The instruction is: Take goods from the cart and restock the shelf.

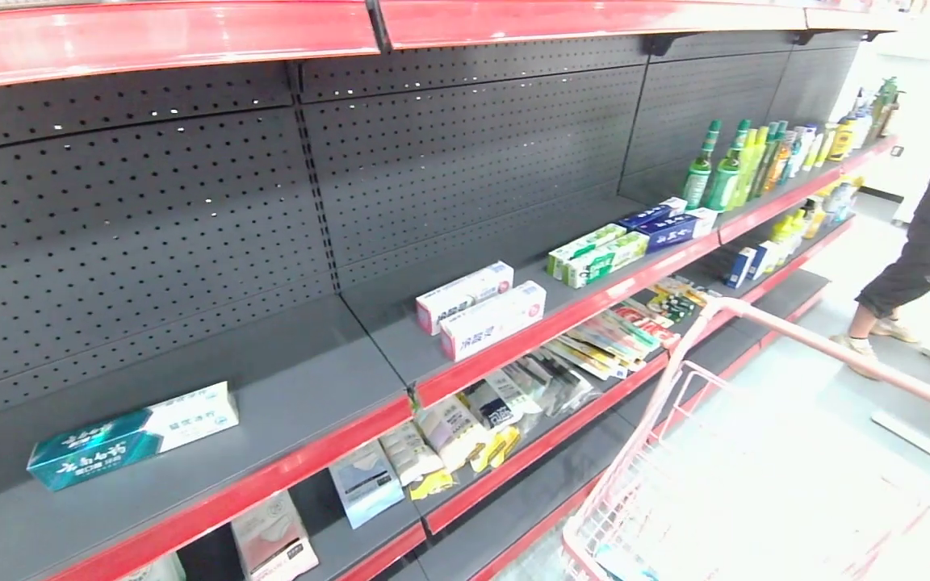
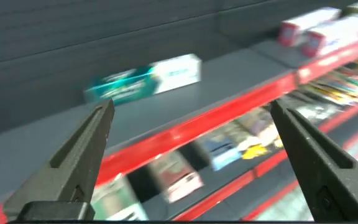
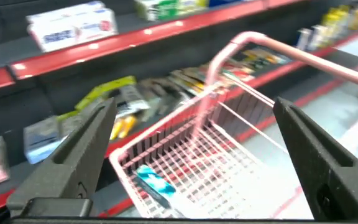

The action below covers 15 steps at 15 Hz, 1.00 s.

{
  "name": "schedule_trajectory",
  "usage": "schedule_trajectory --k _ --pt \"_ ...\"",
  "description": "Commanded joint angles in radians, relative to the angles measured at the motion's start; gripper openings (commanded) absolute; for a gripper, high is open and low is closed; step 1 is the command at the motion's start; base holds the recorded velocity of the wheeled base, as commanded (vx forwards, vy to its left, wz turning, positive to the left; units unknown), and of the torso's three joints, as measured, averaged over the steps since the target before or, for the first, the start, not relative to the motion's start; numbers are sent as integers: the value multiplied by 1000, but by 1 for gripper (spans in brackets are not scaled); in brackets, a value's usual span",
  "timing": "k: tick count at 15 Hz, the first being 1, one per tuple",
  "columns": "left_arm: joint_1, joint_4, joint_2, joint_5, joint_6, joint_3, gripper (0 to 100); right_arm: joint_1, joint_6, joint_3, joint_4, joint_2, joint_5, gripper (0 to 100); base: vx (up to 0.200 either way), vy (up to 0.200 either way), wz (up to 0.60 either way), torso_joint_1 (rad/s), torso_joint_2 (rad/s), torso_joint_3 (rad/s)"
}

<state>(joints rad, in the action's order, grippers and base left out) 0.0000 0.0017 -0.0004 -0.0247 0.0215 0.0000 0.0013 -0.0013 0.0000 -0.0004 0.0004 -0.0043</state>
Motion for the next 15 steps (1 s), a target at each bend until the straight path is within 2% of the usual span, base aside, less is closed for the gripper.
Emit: schedule_trajectory --k 1,6,7,8,9,10,11,12,14,15 --pt "0 0 0 0 0 0 100 0 0 0 0 1 0 100 0 0 0 0 0 0" --pt "0 0 0 -1 0 0 100 0 7 0 -1 4 3 100 0 0 0 0 0 0" --pt "0 0 0 0 0 0 100 3 10 -44 -6 24 7 100 0 0 0 0 0 0" --pt "0 0 0 -1 0 0 100 16 60 -190 -6 190 0 100 0 0 0 0 0 0" --pt "0 0 0 0 0 0 100 14 208 -423 -27 429 -20 100 0 0 0 0 0 0" --pt "0 0 0 0 0 0 100 6 273 -627 -16 636 -40 100 0 0 0 0 0 0" --pt "0 0 0 0 0 0 100 3 270 -640 -16 670 -48 100 0 0 0 0 0 0" --pt "0 0 0 0 0 0 100 -29 172 -627 -16 823 -83 100 0 0 0 0 0 0" --pt "0 0 0 0 0 0 100 -63 182 -620 -20 1052 -8 100 0 0 0 0 0 0" --pt "0 0 0 0 0 0 100 -58 136 -586 -15 1129 -2 100 0 0 0 0 0 0"
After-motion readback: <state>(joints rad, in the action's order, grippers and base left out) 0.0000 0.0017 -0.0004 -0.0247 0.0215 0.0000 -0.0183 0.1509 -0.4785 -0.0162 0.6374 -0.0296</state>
